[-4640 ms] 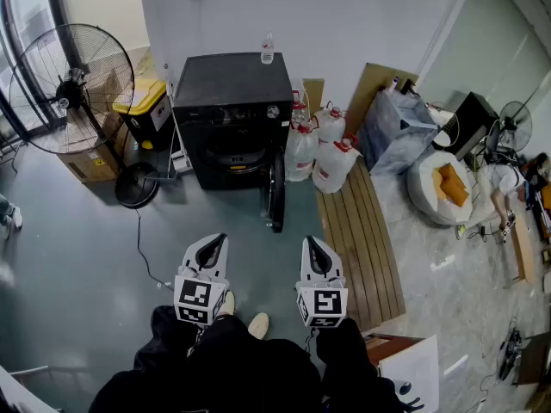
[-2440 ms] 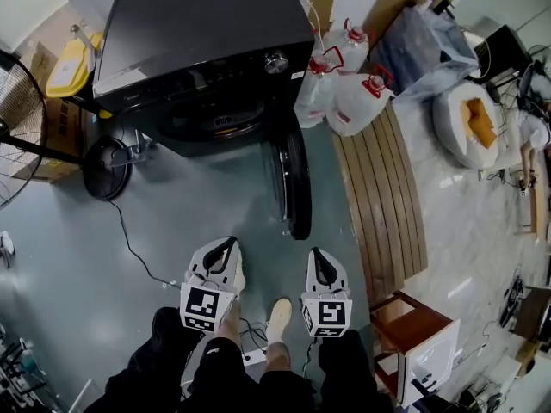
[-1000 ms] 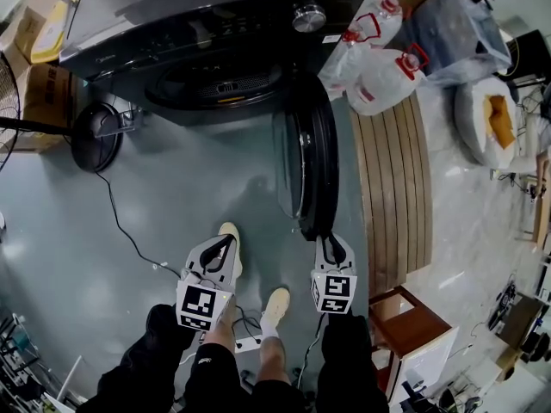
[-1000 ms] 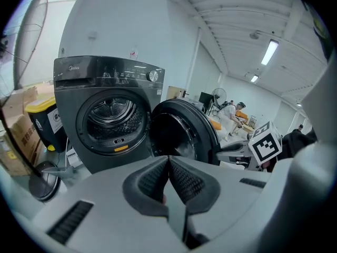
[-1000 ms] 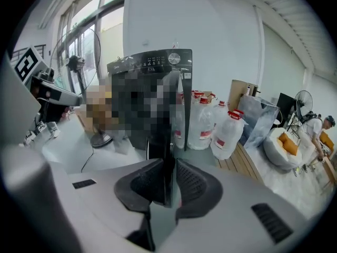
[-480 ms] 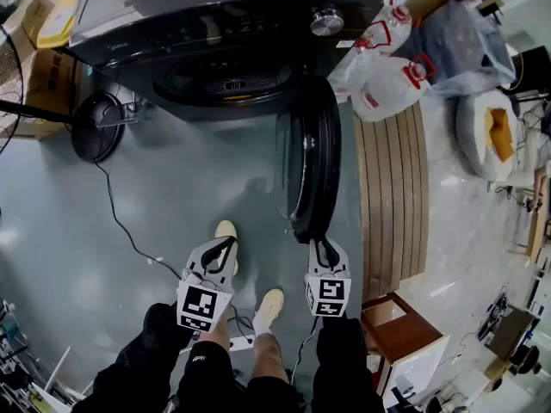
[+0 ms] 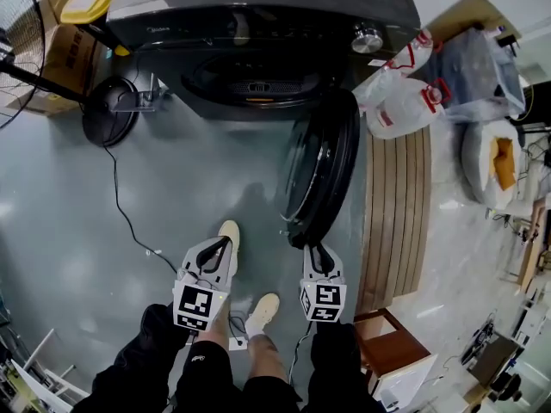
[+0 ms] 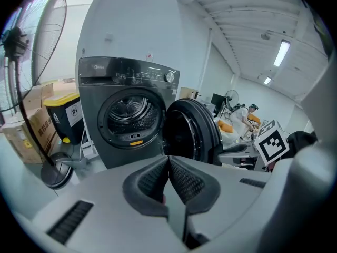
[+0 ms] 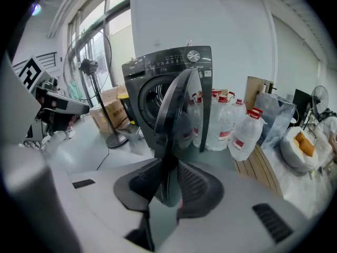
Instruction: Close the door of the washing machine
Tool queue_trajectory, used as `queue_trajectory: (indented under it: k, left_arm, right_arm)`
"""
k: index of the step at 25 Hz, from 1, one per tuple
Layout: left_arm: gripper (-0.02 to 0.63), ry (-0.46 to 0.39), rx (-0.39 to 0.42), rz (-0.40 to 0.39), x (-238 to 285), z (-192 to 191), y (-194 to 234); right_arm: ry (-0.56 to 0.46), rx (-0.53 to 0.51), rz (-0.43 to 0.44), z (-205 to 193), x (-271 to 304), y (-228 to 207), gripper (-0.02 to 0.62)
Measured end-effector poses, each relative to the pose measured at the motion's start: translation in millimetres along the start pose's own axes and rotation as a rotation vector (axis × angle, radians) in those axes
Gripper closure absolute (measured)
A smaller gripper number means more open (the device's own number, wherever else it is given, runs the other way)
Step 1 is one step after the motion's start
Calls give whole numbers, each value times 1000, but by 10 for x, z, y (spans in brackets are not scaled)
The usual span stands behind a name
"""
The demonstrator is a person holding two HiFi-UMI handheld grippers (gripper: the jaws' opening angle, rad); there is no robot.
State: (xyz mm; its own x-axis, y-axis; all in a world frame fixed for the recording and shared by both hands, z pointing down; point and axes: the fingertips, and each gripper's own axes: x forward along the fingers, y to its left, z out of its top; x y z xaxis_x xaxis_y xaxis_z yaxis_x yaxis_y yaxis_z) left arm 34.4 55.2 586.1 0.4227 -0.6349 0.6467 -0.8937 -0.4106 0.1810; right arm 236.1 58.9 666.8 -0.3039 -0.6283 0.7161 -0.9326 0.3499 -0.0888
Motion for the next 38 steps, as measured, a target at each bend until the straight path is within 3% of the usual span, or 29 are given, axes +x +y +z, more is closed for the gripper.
queue_trajectory:
  k: [27, 38]
  left_arm:
    - [582, -49, -118, 158, -420, -191, 862]
    - [581, -60, -137, 194, -651, -143, 1239]
  right_arm:
    - [11, 20, 175, 371, 503, 1125, 468]
    - [27, -50, 222, 583, 681, 1537, 469]
